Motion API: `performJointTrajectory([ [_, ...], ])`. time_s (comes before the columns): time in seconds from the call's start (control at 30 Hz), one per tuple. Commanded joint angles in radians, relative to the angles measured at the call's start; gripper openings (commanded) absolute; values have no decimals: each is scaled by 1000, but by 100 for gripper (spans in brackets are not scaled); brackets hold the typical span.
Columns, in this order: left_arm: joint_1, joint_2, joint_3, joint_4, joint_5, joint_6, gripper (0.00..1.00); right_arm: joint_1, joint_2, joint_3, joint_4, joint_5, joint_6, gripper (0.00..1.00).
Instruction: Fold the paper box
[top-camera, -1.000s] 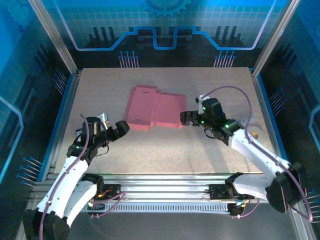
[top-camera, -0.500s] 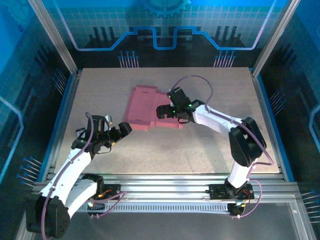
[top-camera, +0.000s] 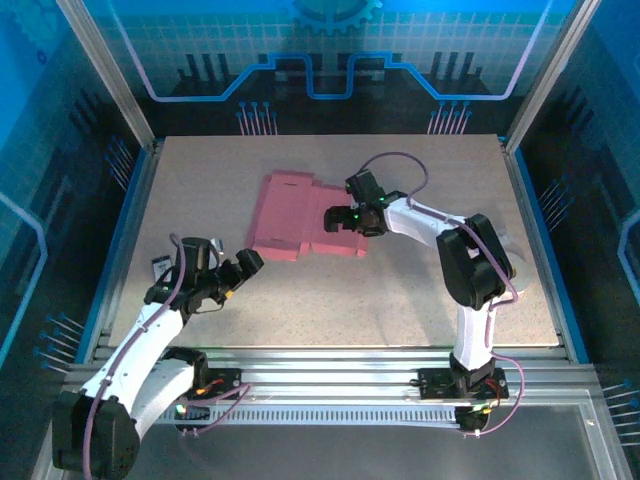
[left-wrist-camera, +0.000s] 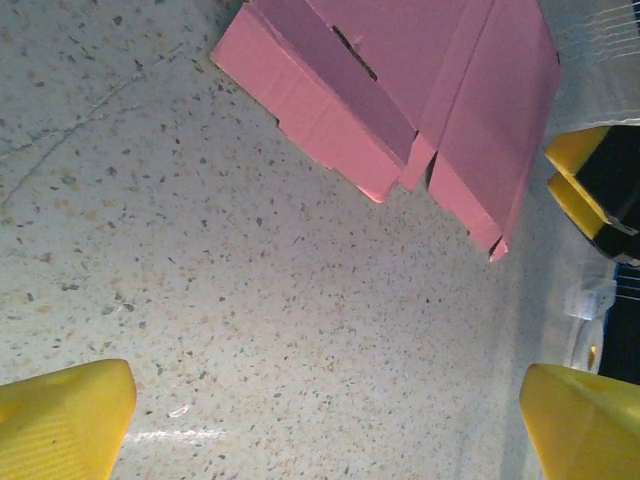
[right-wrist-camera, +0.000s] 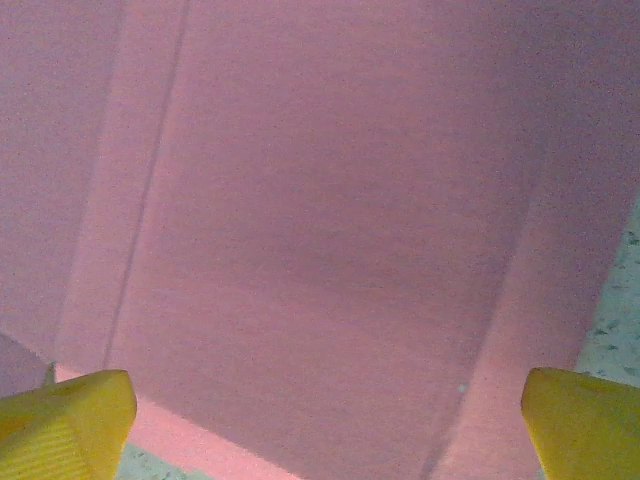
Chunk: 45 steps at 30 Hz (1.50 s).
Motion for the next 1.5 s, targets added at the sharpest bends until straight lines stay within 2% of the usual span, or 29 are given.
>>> performJointTrajectory([
  [0.0,-7,-10,-30,37,36,-36,99,-14,13,-33,-6,-18,28,100],
  [0.37,-33,20,-43,96,30,-72,99,27,-99,-267,90,-42,68,100],
  [0.57,-54,67,-44,128,20,-88,99,100,-180,-363,100,-51,85,100],
  [0.67,-60,64,-38,117,8,-86,99,156,-248,-401,87,-26,88,100],
  [0.77,-65,46,-38,113,-7,-84,99,172,-312,-419,70,-1,85,100],
  [0.9,-70,39,-35,111,13,-75,99,155,-357,-369,17,41,13,100],
  [1.03,-71,27,-46,129,36,-95,99,97,-312,-277,-9,25,-66,100],
  [1.27,-71,12,-66,156,46,-123,99,-29,-120,-42,-33,-59,-142,100],
  [1.47,-74,23,-79,184,62,-159,99,-66,66,152,-73,-72,-135,100],
])
